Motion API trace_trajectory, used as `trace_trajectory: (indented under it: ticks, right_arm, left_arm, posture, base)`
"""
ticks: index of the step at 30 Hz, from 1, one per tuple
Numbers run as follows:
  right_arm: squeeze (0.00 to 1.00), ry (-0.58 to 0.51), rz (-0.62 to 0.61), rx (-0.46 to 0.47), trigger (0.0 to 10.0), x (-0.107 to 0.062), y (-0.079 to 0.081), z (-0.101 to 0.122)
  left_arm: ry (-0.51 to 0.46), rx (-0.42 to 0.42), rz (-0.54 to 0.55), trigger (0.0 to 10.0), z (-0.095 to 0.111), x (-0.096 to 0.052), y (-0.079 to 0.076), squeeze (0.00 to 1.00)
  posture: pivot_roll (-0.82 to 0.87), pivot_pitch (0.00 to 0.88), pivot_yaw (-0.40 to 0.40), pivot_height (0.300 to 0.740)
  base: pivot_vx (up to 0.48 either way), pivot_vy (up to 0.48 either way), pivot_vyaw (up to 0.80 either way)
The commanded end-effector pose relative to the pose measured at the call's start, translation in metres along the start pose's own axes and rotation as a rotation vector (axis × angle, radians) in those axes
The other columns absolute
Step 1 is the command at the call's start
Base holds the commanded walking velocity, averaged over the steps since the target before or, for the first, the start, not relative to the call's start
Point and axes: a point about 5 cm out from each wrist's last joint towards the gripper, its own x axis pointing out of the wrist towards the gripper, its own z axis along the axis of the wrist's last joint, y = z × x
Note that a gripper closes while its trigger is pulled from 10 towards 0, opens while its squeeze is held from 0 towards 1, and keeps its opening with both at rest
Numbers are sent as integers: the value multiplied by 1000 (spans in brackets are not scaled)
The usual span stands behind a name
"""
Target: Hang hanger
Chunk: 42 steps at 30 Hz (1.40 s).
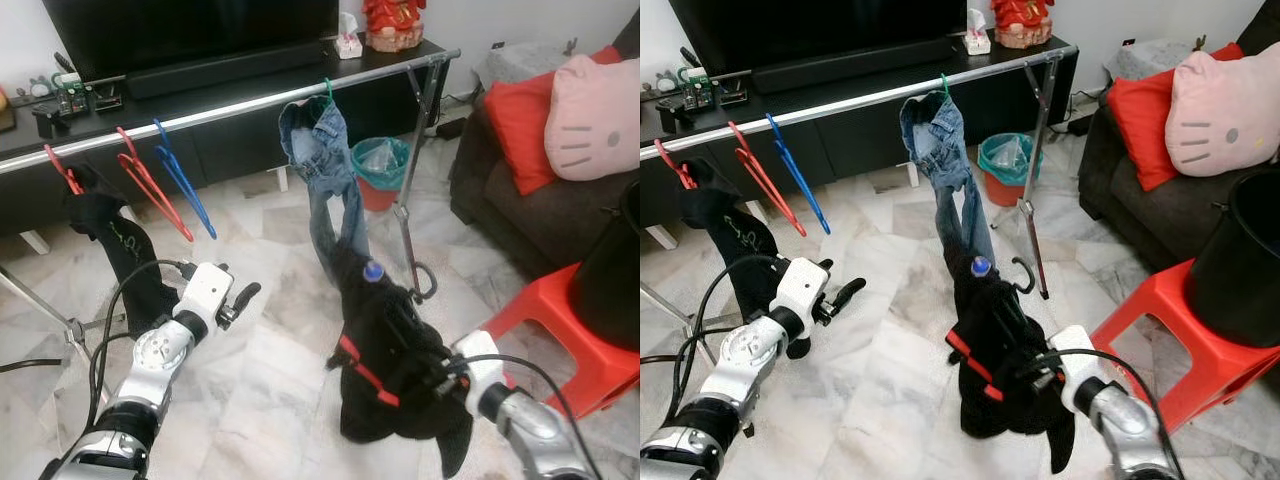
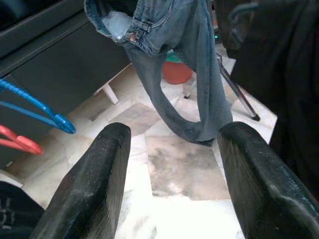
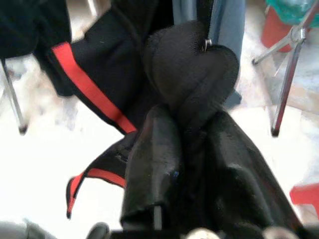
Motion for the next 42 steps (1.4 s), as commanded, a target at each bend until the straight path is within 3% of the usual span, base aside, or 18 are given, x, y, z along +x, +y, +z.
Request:
trace_trajectory:
  ticks: [1,8,11,16,26,27,42]
  right_arm:
    - [0,-41,-116,26,10000,7,-8,13]
    - [0,-114,-248,169,10000,23,4,22]
    - [0,-121,-352,219,10000,26,1,25]
    - [0,-156,-413,248,10000,29,-3,33]
    - [0,-164,-417,268,10000,33,6,34]
    - [0,-174,-407,238,10000,33,8,35]
    - [0,-206,-355,275,10000,36,15,37]
  left_arm:
    - [42,-27,31,10000,-13,-7,0,0]
    - [127,-114,148,10000,-32,-19,6,0]
    - [112,-160,212,10000,-35,-24,7,0]
    - [95,-233,249,10000,-35,-24,7,0]
    - [97,-237,223,10000,-34,-21,-4,0]
    - [94,-244,223,10000,-33,-21,-5,0]
    - [100,-233,221,10000,-32,-19,-7,0]
  posture:
    - [64,6,71,740]
    - [48,0,60,740]
    - [49,0,55,740]
    - [47,0,55,740]
    - [45,0,68,740]
    - [45,0,68,740]
    - [51,0,67,740]
  base:
    - [0,0,0]
    - [0,0,0]
    - [0,0,0]
    - [0,0,0]
    - [0,0,0]
    - [0,244,0]
    - [0,115,675]
